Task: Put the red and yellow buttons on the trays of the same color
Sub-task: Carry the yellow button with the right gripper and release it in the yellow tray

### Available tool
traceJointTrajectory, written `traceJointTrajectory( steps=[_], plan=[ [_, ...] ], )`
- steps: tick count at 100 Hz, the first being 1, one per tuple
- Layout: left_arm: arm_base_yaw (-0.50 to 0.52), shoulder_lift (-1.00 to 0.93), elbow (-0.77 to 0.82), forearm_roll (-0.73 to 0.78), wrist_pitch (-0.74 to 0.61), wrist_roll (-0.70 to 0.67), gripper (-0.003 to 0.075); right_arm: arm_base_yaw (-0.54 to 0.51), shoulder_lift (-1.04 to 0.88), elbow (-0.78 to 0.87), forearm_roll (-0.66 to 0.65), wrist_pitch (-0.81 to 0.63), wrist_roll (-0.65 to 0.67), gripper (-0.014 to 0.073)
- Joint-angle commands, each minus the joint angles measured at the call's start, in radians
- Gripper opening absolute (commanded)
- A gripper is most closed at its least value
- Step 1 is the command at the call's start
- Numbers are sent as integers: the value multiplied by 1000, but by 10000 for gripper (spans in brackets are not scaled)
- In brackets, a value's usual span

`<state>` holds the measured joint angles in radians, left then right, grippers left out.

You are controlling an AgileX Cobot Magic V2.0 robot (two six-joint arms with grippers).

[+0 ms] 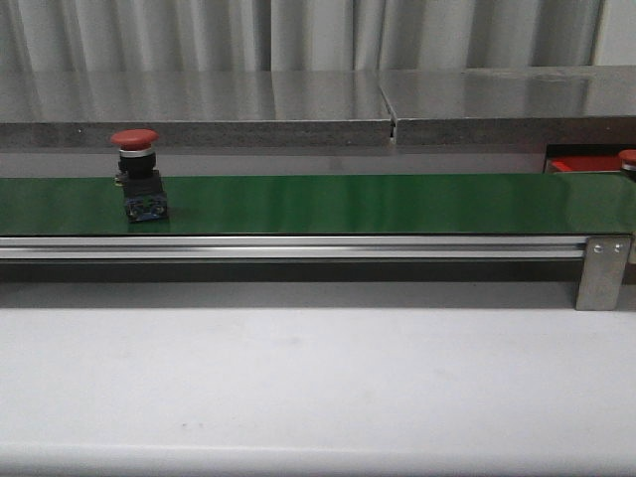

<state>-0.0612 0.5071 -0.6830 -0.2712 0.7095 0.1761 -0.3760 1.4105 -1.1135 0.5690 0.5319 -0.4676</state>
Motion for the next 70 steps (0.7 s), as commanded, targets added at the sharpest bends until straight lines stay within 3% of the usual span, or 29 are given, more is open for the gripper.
traceJointTrajectory(
  steps=[1, 29, 70],
  plan=[
    [-9, 6, -26, -21, -79, -2, -20, -50, -10, -26, 52, -61, -8, 6],
    [-9, 6, -26, -21, -79, -2, -20, -166, 95, -26, 119, -74, -8, 6],
    [-9, 6, -26, -21, -79, -2, -20, -172, 253, -26, 151, -122, -8, 6]
  ],
)
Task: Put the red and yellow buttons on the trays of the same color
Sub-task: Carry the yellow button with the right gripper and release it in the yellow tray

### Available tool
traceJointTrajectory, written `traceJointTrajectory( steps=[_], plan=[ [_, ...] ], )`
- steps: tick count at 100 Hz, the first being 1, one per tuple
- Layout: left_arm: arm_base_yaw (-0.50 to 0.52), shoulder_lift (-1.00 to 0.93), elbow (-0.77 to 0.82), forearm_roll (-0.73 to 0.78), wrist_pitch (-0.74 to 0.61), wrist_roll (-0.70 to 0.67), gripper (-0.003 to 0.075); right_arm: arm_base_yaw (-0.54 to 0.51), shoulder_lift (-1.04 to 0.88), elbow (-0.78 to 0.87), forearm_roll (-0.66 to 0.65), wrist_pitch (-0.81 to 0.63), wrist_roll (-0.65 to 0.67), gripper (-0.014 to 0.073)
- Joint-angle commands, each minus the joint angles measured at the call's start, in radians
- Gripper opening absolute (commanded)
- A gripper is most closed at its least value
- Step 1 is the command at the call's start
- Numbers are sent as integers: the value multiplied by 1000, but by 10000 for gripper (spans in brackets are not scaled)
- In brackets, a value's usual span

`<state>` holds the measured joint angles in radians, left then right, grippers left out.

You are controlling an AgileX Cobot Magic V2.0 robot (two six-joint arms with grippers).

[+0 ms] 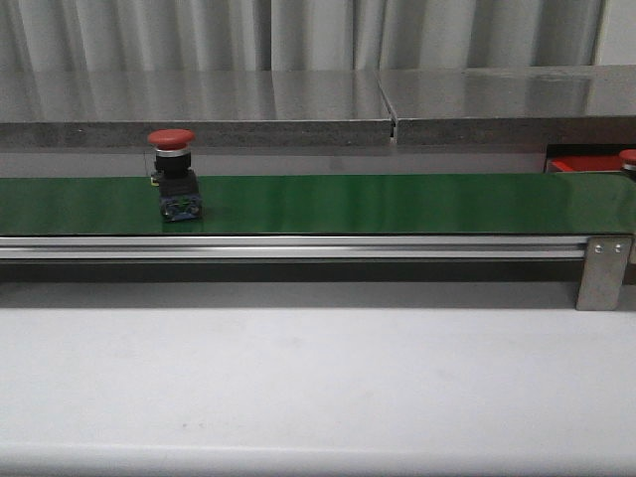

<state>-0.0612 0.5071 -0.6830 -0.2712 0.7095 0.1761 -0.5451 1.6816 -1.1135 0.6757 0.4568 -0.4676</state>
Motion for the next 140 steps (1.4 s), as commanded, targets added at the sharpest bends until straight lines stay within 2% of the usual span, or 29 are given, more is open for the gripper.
traceJointTrajectory(
  steps=[1, 27, 66, 75, 92, 99, 140],
  plan=[
    [-9, 6, -26, -21, -79, -2, -20, -3, -16, -26, 46, -47, -8, 6],
    [-9, 6, -26, -21, -79, -2, -20, -1, 40, -28, 107, -89, -16, 6],
    [-9, 6, -26, -21, -79, -2, -20, 48, 83, -31, 107, -135, -16, 13],
    [-9, 6, -26, -21, -79, -2, -20, 55, 89, -31, 108, -140, -16, 87],
    [-9, 6, -26, -21, -79, -2, -20, 56, 91, -31, 109, -144, -16, 381],
    [-9, 6, -26, -21, -79, -2, -20, 55, 91, -31, 109, -144, -16, 444],
    [-9, 6, -26, -21, -79, -2, -20, 55, 63, -31, 108, -137, -16, 449]
  ],
)
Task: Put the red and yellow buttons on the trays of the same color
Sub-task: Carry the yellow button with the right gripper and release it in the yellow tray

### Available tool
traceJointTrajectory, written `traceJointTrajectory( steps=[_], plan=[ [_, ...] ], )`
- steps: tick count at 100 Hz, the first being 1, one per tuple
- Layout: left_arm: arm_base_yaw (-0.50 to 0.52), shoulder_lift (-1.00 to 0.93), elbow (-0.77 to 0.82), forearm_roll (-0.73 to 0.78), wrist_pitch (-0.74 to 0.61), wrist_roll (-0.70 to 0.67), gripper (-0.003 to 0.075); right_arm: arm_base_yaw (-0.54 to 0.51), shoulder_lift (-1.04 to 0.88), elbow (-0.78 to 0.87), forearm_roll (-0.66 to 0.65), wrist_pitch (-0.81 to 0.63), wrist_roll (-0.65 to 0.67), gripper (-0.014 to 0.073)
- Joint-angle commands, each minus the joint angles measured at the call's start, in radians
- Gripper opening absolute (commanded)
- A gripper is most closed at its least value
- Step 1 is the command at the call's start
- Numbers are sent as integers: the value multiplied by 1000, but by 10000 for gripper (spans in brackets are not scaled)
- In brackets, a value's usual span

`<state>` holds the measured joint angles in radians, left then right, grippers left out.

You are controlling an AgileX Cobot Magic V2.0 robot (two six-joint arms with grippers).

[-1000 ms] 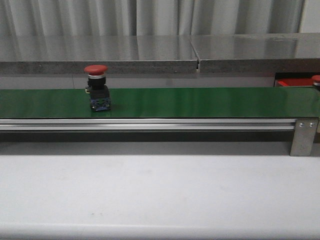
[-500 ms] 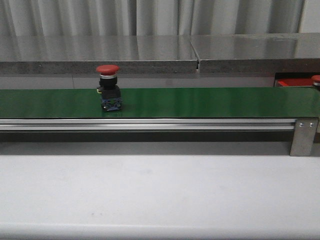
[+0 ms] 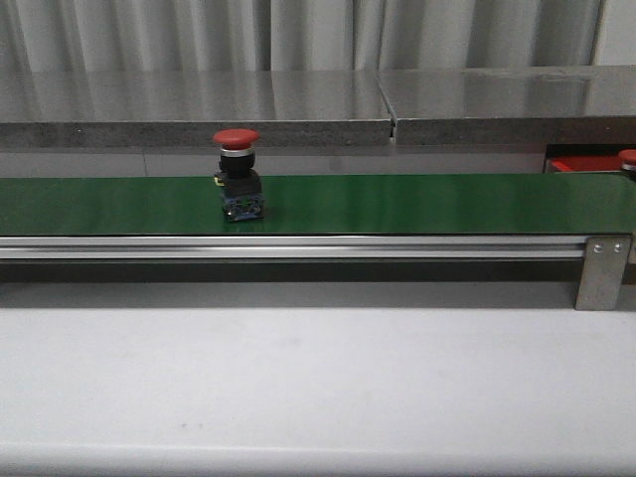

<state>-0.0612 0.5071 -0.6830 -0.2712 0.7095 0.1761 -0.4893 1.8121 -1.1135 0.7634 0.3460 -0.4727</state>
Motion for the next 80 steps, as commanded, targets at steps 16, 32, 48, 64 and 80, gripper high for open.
traceJointTrajectory(
  steps=[16, 32, 48, 64, 80],
  plan=[
    [-9, 6, -26, -21, -79, -2, -20, -1, -128, -31, 13, -27, -19, 449],
    [-9, 7, -26, -21, -79, -2, -20, -1, -213, -31, 5, 18, -52, 449],
    [-9, 7, -26, -21, -79, -2, -20, 13, -303, -31, 4, 81, -66, 449],
    [-9, 7, -26, -21, -79, -2, -20, 65, -387, -29, -7, 109, -85, 449],
    [-9, 7, -26, -21, -79, -2, -20, 141, -457, -29, -20, 122, -91, 449]
  ],
)
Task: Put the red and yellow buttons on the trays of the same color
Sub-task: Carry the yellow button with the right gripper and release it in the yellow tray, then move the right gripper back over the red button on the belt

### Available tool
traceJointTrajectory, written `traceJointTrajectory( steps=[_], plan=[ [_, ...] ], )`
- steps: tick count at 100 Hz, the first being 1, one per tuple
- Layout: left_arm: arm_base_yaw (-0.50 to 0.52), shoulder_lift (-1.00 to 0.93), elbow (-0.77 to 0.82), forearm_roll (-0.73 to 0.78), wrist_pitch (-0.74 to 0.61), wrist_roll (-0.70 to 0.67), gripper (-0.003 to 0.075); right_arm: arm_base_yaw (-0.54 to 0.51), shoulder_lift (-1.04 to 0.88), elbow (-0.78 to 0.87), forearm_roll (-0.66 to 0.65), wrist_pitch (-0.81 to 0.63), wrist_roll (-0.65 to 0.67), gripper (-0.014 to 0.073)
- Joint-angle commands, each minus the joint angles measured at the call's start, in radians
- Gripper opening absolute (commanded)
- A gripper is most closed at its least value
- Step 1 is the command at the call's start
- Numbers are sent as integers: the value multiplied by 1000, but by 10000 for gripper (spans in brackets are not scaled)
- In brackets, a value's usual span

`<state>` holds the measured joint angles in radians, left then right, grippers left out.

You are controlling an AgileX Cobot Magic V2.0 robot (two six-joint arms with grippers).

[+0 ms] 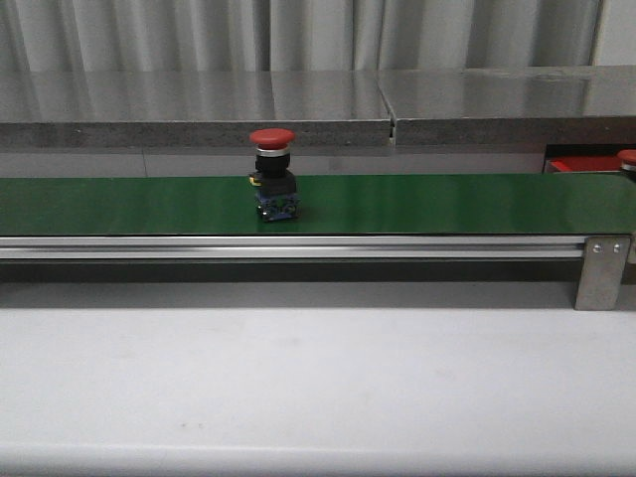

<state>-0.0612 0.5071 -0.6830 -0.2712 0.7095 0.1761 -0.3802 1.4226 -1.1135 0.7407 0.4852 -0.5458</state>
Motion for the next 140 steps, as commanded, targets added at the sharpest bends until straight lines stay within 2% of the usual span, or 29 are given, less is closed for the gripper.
traceJointTrajectory(
  steps=[1, 32, 55, 62, 69, 75, 101, 117, 140],
  plan=[
    [-9, 7, -26, -21, -79, -2, -20, 40, -70, -29, 2, -16, -19, 449],
    [-9, 7, -26, -21, -79, -2, -20, 226, -98, -31, -16, 43, -22, 449],
    [-9, 7, -26, -21, -79, -2, -20, 372, -89, -53, -17, 93, -92, 452],
    [-9, 7, -26, -21, -79, -2, -20, 410, -71, -81, -17, 129, -99, 486],
    [-9, 7, -26, -21, -79, -2, -20, 444, -40, -126, -17, 184, -99, 569],
    [-9, 7, -26, -21, -79, -2, -20, 465, -10, -161, -17, 230, -99, 617],
    [-9, 7, -26, -21, -79, -2, -20, 567, 143, -310, -18, 363, -99, 596],
    [-9, 7, -26, -21, -79, -2, -20, 612, 244, -383, -23, 366, -99, 596],
    [-9, 7, -26, -21, -79, -2, -20, 620, 356, -437, -24, 359, -99, 596]
  ],
)
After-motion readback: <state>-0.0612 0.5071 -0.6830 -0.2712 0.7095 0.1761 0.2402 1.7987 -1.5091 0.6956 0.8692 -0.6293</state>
